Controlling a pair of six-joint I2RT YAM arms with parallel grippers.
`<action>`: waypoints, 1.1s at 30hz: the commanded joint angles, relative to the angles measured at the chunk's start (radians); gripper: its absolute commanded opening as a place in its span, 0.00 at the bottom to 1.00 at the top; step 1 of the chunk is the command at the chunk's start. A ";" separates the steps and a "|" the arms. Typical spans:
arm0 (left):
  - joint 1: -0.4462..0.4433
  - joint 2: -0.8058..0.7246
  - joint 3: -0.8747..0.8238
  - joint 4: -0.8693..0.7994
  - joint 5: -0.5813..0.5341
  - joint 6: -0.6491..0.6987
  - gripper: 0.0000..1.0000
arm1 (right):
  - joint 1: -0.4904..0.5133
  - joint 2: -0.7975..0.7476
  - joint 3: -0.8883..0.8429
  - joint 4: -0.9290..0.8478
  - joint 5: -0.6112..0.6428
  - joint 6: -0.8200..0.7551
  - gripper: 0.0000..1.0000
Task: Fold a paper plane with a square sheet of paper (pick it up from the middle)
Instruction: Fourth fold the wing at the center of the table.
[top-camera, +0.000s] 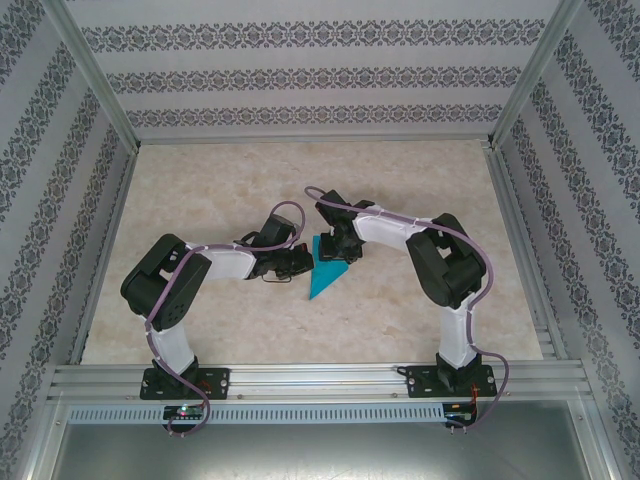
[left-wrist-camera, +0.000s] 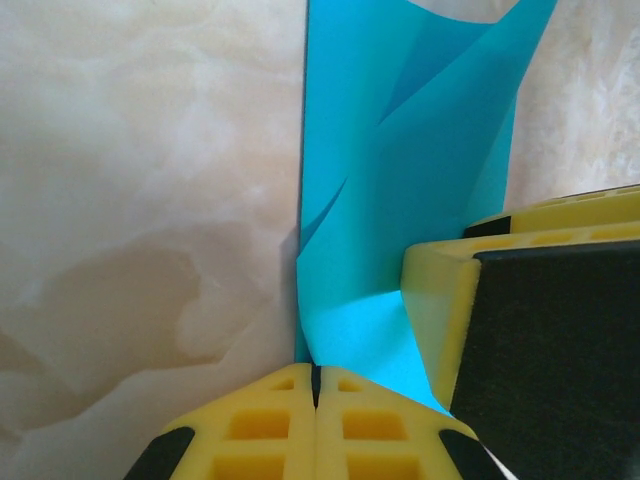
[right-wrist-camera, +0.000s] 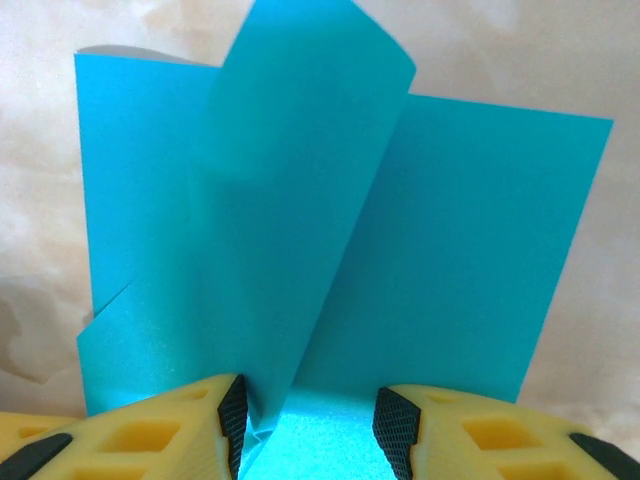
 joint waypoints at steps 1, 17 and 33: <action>0.007 0.004 -0.012 -0.021 -0.015 -0.008 0.07 | -0.008 0.165 -0.079 -0.106 0.161 0.005 0.46; 0.011 -0.132 -0.036 -0.036 -0.030 0.000 0.15 | 0.005 0.197 -0.075 -0.120 0.181 0.018 0.45; -0.015 -0.060 -0.049 0.085 0.122 -0.023 0.09 | 0.002 0.197 -0.077 -0.119 0.175 0.035 0.44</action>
